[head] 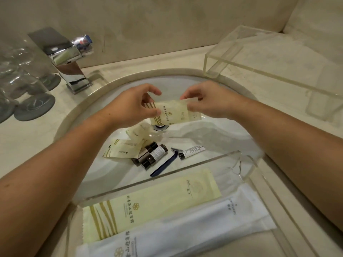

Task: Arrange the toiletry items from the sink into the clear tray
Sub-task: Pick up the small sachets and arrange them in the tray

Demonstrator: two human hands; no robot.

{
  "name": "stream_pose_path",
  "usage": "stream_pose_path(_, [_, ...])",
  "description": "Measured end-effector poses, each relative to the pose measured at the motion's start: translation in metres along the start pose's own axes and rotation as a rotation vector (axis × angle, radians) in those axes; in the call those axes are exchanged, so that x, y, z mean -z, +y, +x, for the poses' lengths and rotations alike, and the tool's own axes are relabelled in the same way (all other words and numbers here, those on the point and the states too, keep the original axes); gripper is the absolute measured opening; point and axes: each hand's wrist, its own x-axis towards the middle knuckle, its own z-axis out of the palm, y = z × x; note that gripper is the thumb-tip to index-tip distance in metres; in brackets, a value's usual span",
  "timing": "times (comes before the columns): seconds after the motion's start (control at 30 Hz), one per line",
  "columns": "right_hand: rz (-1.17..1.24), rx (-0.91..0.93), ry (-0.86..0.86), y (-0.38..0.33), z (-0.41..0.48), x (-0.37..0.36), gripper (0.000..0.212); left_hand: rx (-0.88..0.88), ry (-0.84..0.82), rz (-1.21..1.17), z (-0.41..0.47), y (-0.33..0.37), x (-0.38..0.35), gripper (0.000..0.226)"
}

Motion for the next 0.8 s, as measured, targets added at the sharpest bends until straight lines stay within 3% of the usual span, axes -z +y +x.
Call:
stream_pose_path(0.37, [0.319,0.137,0.087,-0.04,-0.054,0.021,0.028,-0.031,0.106,-0.089,-0.061,0.049,0.037,0.045])
stream_pose_path(0.57, [0.445,0.11,0.09,-0.066,-0.094,0.022,0.03,-0.008,0.075,-0.198,-0.108,0.074,0.051,0.023])
stream_pose_path(0.7, [0.44,0.158,0.079,-0.079,-0.125,0.019,0.033,-0.017,0.046,-0.244,-0.14,0.088,0.052,0.022])
stream_pose_path(0.8, [0.356,0.221,0.073,-0.09,-0.146,0.015,0.023,-0.03,0.041,-0.213,-0.164,0.096,0.052,0.028])
